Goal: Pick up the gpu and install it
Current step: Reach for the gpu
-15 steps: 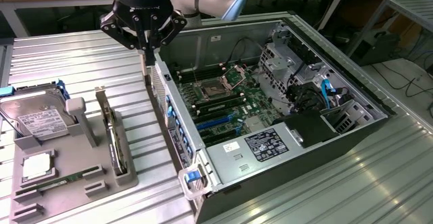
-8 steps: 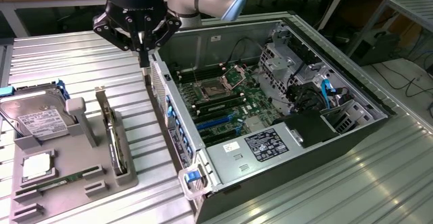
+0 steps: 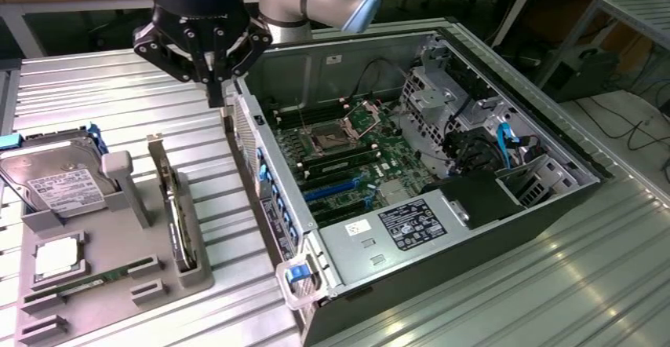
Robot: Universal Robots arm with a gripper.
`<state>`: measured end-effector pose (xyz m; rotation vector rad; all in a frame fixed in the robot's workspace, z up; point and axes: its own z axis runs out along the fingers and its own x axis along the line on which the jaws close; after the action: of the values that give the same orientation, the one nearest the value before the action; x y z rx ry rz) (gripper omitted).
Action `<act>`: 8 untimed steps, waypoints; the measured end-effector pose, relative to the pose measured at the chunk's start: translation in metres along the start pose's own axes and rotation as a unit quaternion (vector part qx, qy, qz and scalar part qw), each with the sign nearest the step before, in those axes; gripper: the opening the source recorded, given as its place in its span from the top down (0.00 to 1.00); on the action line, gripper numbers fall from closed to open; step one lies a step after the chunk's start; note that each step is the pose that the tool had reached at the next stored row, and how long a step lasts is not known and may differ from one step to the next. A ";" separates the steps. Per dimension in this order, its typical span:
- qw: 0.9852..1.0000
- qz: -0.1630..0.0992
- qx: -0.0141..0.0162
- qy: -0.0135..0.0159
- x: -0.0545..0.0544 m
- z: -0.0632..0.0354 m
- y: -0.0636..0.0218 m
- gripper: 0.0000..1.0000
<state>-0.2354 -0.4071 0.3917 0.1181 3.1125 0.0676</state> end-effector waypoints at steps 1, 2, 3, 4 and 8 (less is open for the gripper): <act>1.000 0.000 0.000 0.000 0.001 0.0001 -0.0002 0.89; 1.000 0.000 0.000 0.000 0.002 0.0003 -0.0003 0.89; 1.000 0.000 0.000 0.000 0.002 0.0004 -0.0005 0.89; 1.000 0.000 0.000 0.000 0.003 0.0005 -0.0007 0.89; 1.000 0.000 0.000 0.000 0.010 0.0013 -0.0024 0.89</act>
<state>-0.2460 -0.4087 0.3900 0.1180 3.1126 0.0676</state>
